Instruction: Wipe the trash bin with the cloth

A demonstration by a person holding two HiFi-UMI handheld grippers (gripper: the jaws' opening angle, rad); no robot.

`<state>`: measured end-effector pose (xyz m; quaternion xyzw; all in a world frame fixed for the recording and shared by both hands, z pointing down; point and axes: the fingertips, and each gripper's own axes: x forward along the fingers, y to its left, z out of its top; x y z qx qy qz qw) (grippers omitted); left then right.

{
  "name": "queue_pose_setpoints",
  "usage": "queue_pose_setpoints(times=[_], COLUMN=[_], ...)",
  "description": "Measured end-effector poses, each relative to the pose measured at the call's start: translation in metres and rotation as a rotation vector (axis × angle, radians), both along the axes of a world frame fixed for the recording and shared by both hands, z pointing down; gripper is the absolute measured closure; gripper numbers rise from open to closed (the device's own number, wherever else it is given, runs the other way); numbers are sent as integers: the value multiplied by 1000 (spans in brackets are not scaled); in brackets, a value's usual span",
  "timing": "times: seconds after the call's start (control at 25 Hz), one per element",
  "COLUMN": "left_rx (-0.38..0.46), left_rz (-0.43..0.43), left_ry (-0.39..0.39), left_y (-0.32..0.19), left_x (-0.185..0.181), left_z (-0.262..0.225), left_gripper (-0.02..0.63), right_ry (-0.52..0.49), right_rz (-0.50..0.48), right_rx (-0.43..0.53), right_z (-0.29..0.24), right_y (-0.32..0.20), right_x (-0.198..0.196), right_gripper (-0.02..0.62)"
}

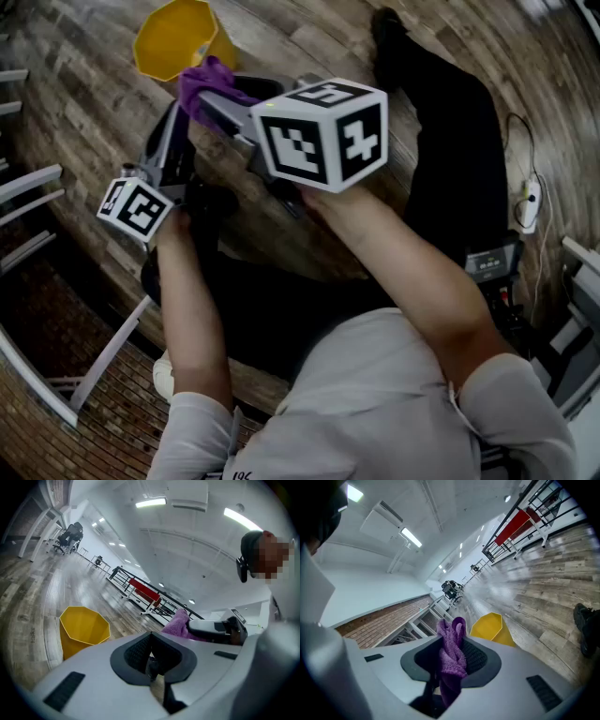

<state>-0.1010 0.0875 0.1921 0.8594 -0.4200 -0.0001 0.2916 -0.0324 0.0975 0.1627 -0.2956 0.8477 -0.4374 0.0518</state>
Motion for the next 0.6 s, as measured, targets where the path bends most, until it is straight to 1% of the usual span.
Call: queue_pose_setpoints(times=[0.12,0.24,0.36,0.52,0.56,0.6], left_rx=[-11,-11,10,44,48,51], left_rz=[19,20,16,-24,-34,-42], left_ry=[47,62,36,-4,-20,-34], left_y=[-9,-18,-26,-45,-51,-57], left_x=[9,-5,-24,-50,-56,-63], left_z=[-8,-23,-43,-68,-70,-70], left_gripper=[601,601,601,600,596,571], right_ry=[80,114,131,129,127,120], right_rz=[56,84,102,142,153,168], right_rx=[-1,-9,-18,-29,-30,-33], right_z=[-13,-23,-25,-24,-22,-19], right_y=[-9,-20,-32,-56,-63,-72], right_x=[14,9,6,15,17,19], right_gripper=[480,480,482,482,482,482])
